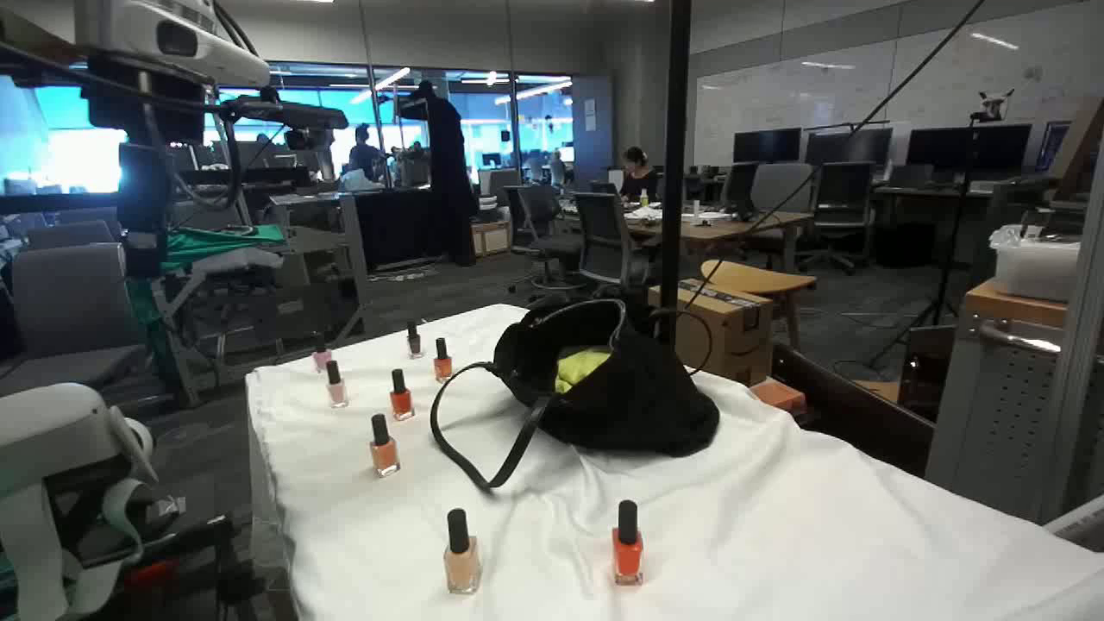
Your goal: Pick up the nail polish and put them in the bag
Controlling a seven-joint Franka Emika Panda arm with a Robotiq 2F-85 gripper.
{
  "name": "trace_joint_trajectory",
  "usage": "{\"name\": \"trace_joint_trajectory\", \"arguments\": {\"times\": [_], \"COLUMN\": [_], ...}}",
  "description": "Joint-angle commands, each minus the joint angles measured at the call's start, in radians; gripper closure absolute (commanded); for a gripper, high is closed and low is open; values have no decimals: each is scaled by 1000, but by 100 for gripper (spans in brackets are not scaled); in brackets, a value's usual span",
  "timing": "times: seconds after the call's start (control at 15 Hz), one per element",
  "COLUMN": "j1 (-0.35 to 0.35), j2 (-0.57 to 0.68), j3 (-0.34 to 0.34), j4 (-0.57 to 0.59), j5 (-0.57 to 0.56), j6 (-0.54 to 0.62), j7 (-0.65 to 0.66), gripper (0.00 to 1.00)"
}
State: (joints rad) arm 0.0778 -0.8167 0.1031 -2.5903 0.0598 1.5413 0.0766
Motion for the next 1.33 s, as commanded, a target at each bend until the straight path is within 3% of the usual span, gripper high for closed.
{"name": "trace_joint_trajectory", "arguments": {"times": [0.0, 0.33, 0.67, 0.93, 1.27], "j1": [-1, -5, -47, -94, -139], "j2": [0, 4, 69, 162, 322], "j3": [1, 0, -51, -111, -175], "j4": [2, 4, 27, 43, 55], "j5": [0, -6, -85, -170, -188], "j6": [-1, 3, 82, 239, 495], "j7": [-1, -2, -46, -72, -89], "gripper": [0, 0, 0, 0, 0]}}
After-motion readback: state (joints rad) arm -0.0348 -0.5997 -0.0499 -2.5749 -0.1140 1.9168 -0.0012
